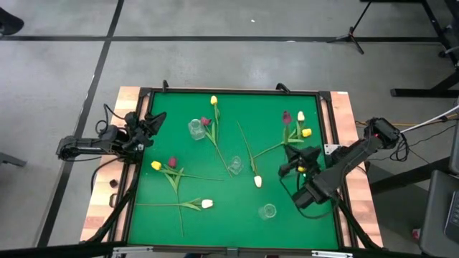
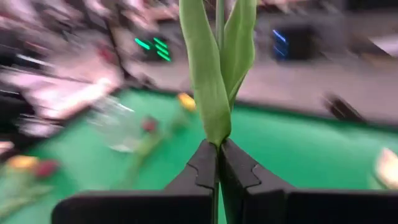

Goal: Sort flowers into vase by color
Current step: Put the bottom right red tulip into the bottom right transparent vase

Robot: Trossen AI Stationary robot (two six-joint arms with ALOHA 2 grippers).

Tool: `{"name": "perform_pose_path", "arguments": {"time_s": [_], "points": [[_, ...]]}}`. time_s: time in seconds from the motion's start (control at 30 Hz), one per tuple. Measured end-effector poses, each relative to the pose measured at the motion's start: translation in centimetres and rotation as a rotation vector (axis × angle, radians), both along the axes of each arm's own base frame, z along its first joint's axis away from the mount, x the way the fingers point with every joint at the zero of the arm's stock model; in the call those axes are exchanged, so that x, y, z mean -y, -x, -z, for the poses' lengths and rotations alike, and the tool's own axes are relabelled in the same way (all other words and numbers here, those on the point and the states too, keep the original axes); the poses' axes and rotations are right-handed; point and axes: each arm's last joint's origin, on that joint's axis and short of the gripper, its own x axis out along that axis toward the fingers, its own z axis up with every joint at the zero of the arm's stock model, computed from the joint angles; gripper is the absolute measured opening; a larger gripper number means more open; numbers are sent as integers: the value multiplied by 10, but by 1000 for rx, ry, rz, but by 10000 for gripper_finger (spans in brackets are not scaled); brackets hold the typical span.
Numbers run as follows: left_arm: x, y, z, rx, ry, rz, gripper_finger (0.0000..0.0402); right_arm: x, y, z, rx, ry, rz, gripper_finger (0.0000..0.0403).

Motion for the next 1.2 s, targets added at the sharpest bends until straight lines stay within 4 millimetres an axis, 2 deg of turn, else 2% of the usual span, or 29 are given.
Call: {"name": "perform_pose_path", "arguments": {"time_s": [0.13,0.33,0.47,0.63,0.77,1.2], "points": [[0,0,0,0,0,-1,84,-25,3,-14,132,168,-169,2],[0,0,0,0,0,0,84,-55,12,-19,157,123,-273,2],[0,0,0,0,0,-1,84,-64,14,-19,168,102,-303,3],[0,0,0,0,1,-1,84,-64,13,-20,161,109,-301,3],[0,0,0,0,1,-1,84,-64,13,-30,145,123,-304,4],[0,0,0,1,1,0,84,-55,13,-109,-124,411,-332,2]]}}
